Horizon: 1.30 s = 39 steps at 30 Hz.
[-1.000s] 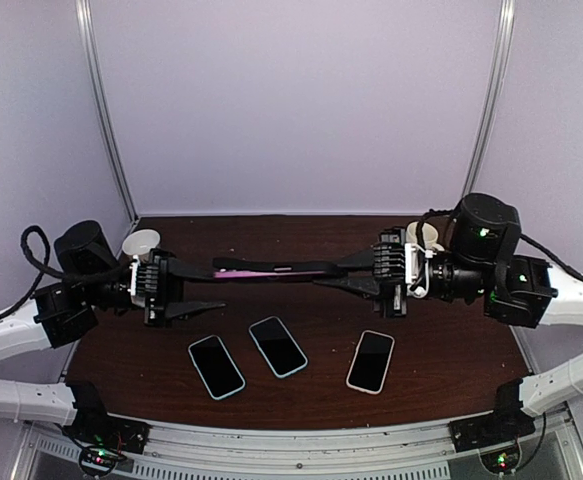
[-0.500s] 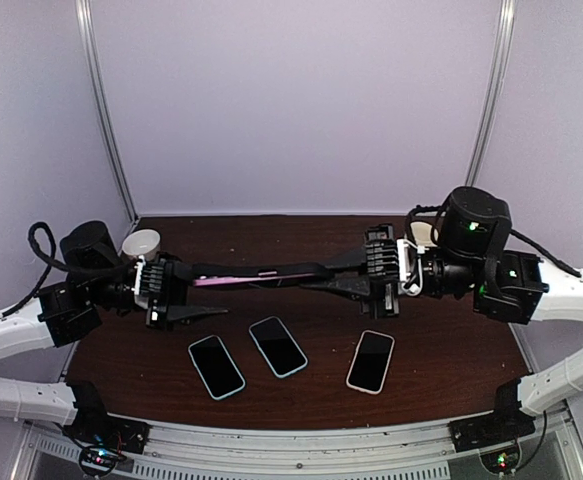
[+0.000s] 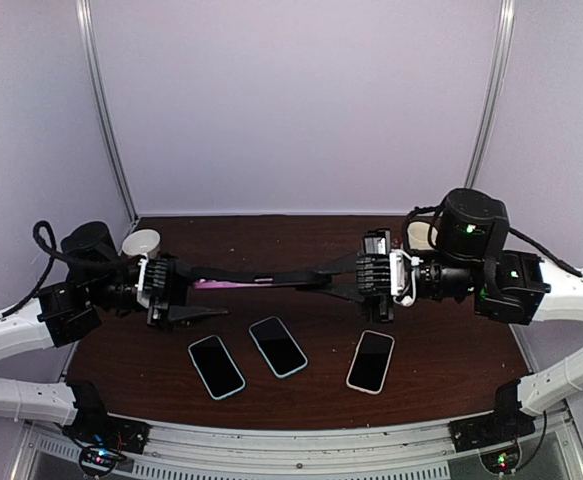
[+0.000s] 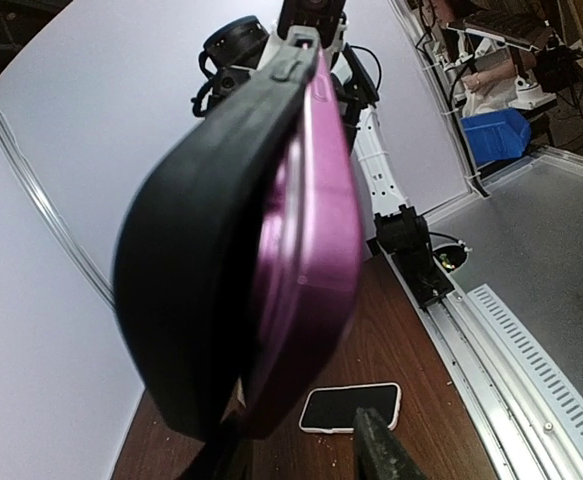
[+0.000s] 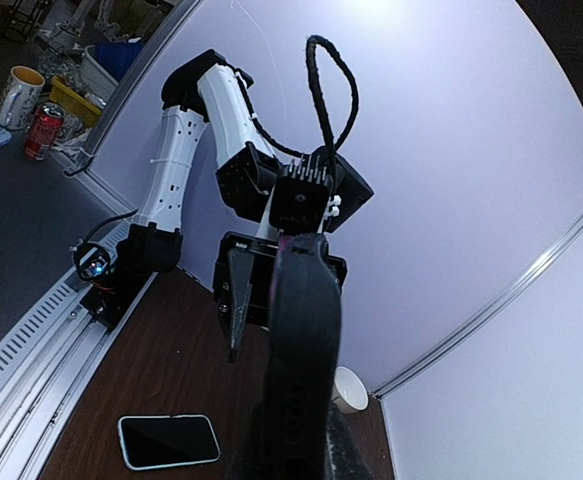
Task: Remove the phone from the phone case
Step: Remove the phone from the phone case, then pass from the right arm to the left
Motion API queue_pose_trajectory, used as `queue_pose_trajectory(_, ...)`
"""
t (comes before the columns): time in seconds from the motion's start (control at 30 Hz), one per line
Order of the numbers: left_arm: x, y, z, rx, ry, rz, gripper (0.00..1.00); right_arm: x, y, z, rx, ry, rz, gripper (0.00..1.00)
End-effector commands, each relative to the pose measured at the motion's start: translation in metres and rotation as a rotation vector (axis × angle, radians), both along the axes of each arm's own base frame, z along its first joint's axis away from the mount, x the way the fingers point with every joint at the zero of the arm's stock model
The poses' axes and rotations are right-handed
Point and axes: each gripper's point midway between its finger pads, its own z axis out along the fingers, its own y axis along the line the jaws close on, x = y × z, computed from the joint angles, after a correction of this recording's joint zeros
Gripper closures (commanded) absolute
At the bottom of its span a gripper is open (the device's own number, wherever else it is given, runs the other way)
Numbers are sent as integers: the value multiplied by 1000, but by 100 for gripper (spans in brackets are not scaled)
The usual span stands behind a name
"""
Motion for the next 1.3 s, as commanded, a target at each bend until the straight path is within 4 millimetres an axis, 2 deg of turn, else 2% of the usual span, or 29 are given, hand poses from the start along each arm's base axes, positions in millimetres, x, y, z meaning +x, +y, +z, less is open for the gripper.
queue_pose_trajectory(0.0,-12,6,36,-117,-79,-33,62,23,4,-58,-200,24,-116,100)
queue_pose_trajectory(0.17,-5,6,37,-117,-67,7,62,25,5,-76,-272,26,-127,100)
queue_pose_trajectory(0.43,10,7,42,-135,-61,100,58,27,7,-92,-316,58,-143,100)
queue_pose_trajectory(0.67,21,15,51,-183,-76,193,46,26,7,-107,-347,95,-139,100)
queue_pose_trajectory(0.87,18,15,50,-183,-80,179,45,30,9,-108,-337,88,-161,100)
queue_pose_trajectory(0.93,19,13,46,-167,-83,176,45,34,9,-99,-297,76,-180,100)
queue_pose_trajectory(1.07,19,10,39,-128,-88,162,54,39,6,-79,-217,62,-218,100)
queue_pose_trajectory(1.27,15,6,35,-115,-87,127,73,38,7,-66,-171,65,-211,100)
